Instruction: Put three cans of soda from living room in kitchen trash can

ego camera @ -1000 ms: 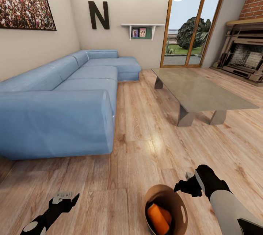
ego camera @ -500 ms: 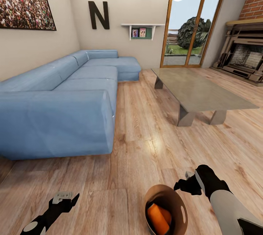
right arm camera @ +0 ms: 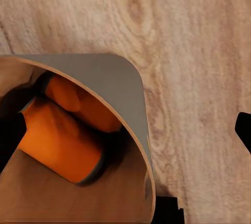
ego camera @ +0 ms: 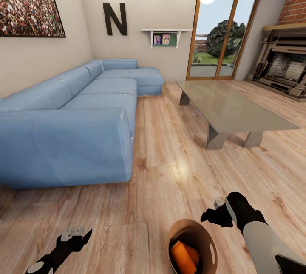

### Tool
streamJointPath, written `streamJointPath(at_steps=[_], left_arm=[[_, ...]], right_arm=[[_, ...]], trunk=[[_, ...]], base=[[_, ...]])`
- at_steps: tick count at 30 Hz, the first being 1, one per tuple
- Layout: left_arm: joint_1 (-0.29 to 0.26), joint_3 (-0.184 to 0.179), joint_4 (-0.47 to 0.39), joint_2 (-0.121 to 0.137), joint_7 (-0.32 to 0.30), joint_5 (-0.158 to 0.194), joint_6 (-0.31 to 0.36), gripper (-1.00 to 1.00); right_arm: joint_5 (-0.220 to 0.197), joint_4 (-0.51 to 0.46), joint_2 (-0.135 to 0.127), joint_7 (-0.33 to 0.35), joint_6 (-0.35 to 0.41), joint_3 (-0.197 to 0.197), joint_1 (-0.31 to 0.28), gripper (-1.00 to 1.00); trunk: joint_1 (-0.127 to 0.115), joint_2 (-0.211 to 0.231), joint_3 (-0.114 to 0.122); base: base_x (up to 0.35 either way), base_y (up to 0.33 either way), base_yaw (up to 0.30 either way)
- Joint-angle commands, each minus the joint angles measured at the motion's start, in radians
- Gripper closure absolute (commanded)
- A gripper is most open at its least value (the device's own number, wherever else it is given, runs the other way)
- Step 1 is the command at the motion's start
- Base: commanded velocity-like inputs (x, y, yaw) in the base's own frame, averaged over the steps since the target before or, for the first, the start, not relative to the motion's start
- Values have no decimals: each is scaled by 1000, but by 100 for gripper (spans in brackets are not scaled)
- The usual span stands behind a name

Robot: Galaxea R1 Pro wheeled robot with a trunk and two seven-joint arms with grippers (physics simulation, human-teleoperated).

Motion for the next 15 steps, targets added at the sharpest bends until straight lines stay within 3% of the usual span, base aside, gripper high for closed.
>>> streamJointPath(at_steps=[1,7,15], left_arm=[[0,0,1,0,0,0,0,-100],[0,0,5,0,1,0,0,-100],[0,-1,5,0,1,-1,1,-100]], right_arm=[[0,0,0,0,0,0,0,-100],[0,0,2,-1,-2,0,1,-100],[1,1,8,-2,-64,-1,3,-100]], trunk=[[-4,7,3],[-27,49,22],[-58,105,47]], base=[[0,0,0],[0,0,0],[0,0,0]])
